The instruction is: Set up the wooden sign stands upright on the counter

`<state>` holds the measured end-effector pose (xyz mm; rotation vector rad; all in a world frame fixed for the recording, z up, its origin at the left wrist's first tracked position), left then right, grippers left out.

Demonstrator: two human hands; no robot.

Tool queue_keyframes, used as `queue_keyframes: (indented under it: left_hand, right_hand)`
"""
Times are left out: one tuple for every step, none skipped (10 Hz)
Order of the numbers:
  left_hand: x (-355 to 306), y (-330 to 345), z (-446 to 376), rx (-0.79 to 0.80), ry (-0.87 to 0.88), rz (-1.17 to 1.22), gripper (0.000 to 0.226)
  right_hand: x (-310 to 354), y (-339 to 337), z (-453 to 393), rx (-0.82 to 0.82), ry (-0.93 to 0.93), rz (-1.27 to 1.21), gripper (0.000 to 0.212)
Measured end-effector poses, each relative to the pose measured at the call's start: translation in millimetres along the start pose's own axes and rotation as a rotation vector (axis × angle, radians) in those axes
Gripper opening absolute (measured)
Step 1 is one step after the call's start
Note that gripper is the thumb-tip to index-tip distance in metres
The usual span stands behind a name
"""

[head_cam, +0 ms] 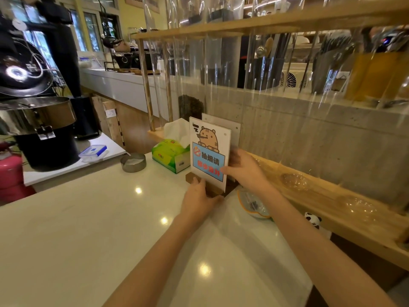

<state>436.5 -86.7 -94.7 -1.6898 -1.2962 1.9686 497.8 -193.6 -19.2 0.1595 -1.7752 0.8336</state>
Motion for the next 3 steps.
queue_keyframes:
  left_hand:
    - [-2, -31, 12, -0.052, 0.048, 0.021, 0.075]
    - [-3, -73, 33, -0.171, 0.087, 0.014, 0.076]
    - [1, -126, 54, -0.321, 0.145, 0.043, 0.065]
  right_hand:
    - [33, -2, 14, -0.204, -0.119, -0.138, 0.056]
    - [80, -2, 39, -0.387, -0.317, -0.180, 0.040]
    - [132, -11, 83, -0.462, -0.572, -0.354, 0.025]
Point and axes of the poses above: each hand's wrist, its own z-axis away from the middle knuckle, its own y-axis out of the palm, x = y × z, the point moved 3 cm from there along -z, towards the middle knuckle, and after that the axes turned 6 degrees about x, right-handed, at the moved point
